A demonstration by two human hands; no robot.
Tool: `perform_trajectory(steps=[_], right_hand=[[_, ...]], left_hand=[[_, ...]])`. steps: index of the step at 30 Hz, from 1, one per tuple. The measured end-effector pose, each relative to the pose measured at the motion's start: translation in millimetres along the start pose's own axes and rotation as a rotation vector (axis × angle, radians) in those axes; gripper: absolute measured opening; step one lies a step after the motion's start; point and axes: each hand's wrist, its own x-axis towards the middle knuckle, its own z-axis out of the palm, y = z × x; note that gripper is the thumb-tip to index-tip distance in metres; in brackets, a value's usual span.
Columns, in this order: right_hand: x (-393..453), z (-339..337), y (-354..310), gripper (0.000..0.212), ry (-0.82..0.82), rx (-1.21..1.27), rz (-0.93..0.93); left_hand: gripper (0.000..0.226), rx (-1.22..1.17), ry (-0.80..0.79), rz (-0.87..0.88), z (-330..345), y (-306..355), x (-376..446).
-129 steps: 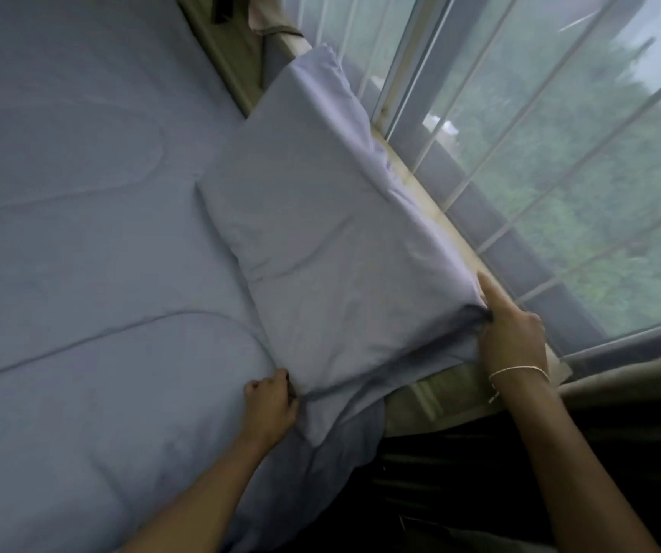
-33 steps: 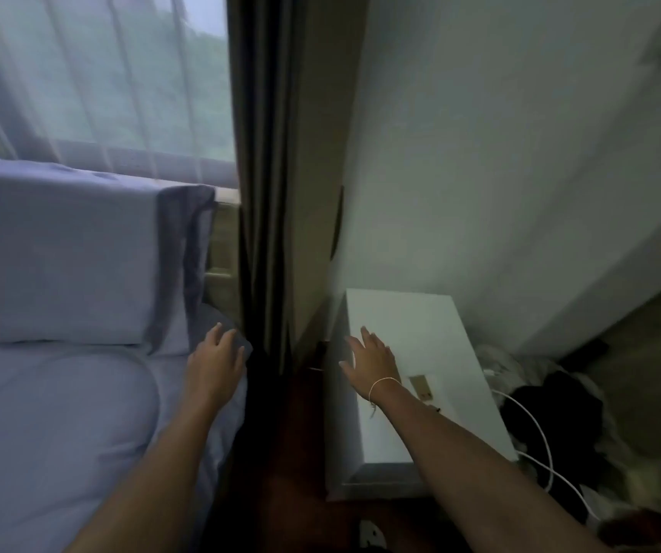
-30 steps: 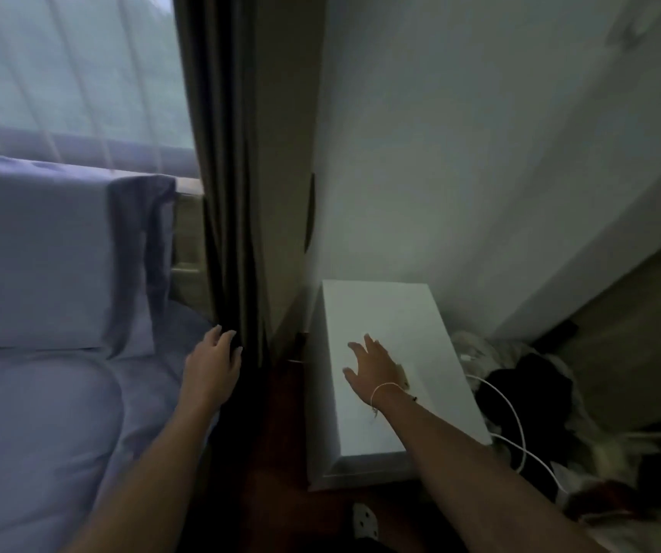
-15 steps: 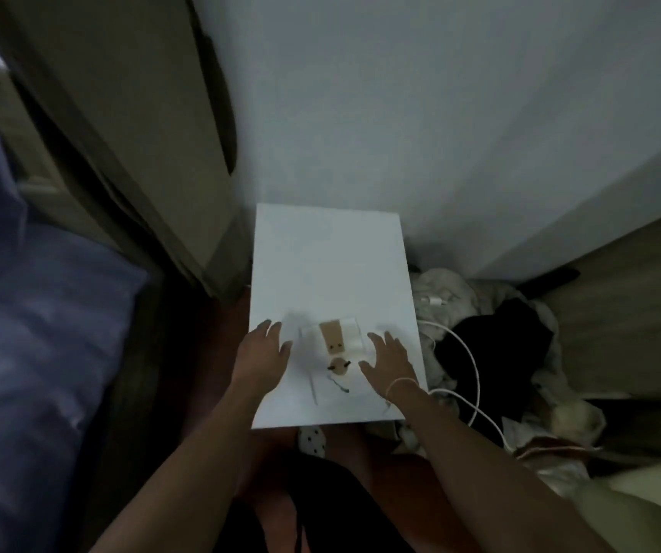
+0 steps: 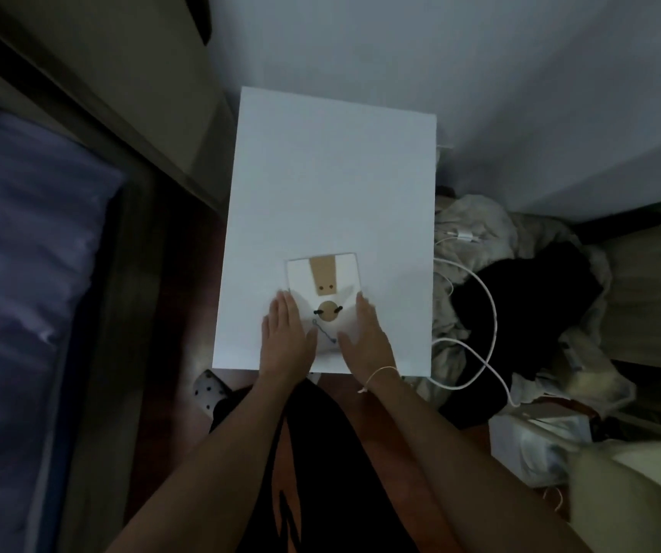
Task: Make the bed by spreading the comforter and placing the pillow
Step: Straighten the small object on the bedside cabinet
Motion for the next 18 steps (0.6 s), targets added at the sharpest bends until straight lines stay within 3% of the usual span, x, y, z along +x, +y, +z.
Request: perform_trajectory(steps=[7,10,13,16,18], right_hand=[[4.5,-6.2,-23.2,0.072,0.066,0.378,0.216],[8.9,-8.7,-23.3,0.055,0.042,0.378,0.27],[9.5,-10.5,-21.6,0.05,0.015,0.357,0.288],[9.3,-17.5,-20.1,0.061,0.038,0.341,0.281],[8.7,-25.0,-21.2,0.051,0.033,0.343,0.264]], left_hand=[[0.085,-0.263,0.085,-0.117,-0.1,31.2,0.6],[0.075,-0.355,0.138,-0.123,-8.2,35.9,5.4],[0.059,-0.332,0.139,-0.058,-16.6,33.5,10.1],[0.055,-0.307,0.119,-0.058,-25.0,29.6,15.4],[0.055,-0.326,0.106,-0.07,-29.1,25.2,19.5]])
